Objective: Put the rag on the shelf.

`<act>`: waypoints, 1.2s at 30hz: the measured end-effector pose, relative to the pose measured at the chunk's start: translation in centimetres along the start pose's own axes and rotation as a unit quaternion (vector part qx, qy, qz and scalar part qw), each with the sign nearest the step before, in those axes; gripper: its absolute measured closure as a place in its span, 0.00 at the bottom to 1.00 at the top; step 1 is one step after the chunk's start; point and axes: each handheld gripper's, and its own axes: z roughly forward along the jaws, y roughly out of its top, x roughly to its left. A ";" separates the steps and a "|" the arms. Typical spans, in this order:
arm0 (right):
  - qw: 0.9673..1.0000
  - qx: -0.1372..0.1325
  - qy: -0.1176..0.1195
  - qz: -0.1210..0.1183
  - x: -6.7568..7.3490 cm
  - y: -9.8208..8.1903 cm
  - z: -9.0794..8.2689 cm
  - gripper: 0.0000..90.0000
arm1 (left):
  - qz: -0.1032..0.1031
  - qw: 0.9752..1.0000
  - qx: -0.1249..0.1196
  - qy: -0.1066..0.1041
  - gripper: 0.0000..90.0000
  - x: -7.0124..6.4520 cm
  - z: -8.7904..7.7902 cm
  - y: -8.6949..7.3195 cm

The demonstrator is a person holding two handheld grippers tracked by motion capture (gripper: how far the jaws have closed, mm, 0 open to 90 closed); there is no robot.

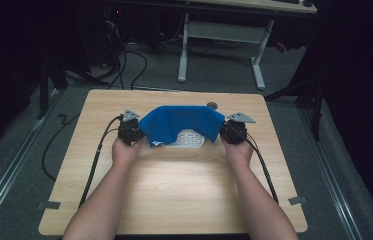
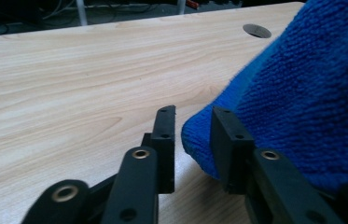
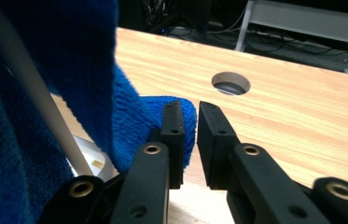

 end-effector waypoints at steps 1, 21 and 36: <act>1.000 0.000 -0.002 0.004 -0.2 0.0 -0.2 0.86 | 0.003 1.000 -0.003 0.004 0.77 -0.1 -0.1 0.1; 1.000 0.004 -0.023 0.011 -1.7 -0.2 -1.4 0.78 | -0.001 0.999 -0.009 0.039 0.67 1.1 -2.0 -0.5; 0.999 -0.002 -0.037 0.006 -2.0 -0.8 -3.6 0.66 | -0.011 0.998 -0.013 0.065 0.62 1.8 -5.3 -2.9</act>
